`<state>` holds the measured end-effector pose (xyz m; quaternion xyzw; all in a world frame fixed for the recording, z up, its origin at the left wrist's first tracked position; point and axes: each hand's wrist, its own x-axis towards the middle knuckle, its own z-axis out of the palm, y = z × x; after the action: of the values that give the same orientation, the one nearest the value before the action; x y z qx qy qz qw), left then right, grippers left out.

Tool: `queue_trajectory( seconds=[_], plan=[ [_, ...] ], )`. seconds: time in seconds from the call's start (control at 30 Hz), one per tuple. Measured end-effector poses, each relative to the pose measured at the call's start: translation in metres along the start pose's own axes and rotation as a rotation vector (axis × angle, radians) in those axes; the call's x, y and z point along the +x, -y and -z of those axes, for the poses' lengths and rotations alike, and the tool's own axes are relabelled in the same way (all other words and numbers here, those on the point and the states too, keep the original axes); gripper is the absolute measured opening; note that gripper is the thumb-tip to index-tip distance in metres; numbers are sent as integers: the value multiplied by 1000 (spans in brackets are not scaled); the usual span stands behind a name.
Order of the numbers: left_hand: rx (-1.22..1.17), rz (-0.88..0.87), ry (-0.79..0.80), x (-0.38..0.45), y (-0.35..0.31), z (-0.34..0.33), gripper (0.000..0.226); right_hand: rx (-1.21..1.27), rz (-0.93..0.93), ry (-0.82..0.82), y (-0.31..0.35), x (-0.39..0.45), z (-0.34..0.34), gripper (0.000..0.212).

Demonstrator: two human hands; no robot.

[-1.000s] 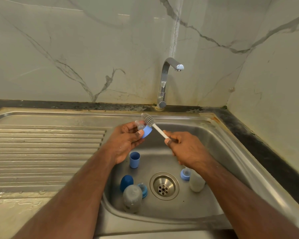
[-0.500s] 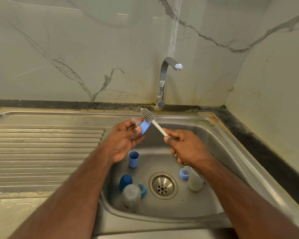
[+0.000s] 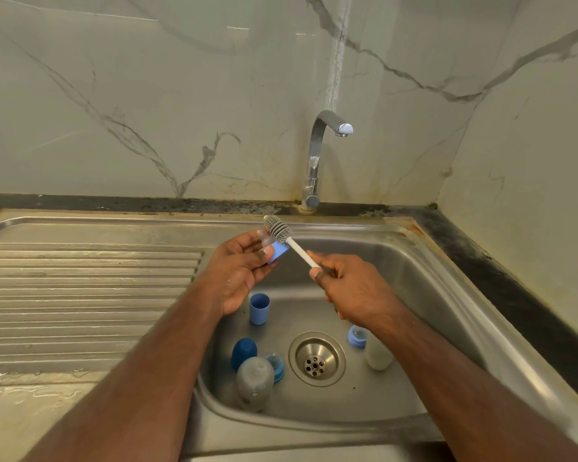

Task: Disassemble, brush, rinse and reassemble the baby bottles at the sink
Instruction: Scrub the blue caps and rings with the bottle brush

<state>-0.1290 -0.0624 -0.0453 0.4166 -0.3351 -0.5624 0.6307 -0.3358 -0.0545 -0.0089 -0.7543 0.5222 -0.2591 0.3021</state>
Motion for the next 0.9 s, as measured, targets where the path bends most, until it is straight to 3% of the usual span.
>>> queue_trajectory(
  seconds=[0.13, 0.4, 0.53, 0.77, 0.9],
  plan=[
    [-29, -1, 41, 0, -3, 0, 53, 40, -43, -15, -5, -2, 6, 39],
    [-145, 20, 75, -5, -8, -2, 53, 25, -60, -19, -7, 1, 3, 40],
    [-150, 13, 15, -2, -8, 3, 44, 176, -40, -15, -3, -5, 3, 36],
    [-73, 57, 28, -5, -5, -4, 38, 58, -33, -16, -5, -2, 7, 38],
    [-104, 22, -51, -5, -6, -3, 28, 75, 25, 1, -4, -4, 4, 37]
  ],
)
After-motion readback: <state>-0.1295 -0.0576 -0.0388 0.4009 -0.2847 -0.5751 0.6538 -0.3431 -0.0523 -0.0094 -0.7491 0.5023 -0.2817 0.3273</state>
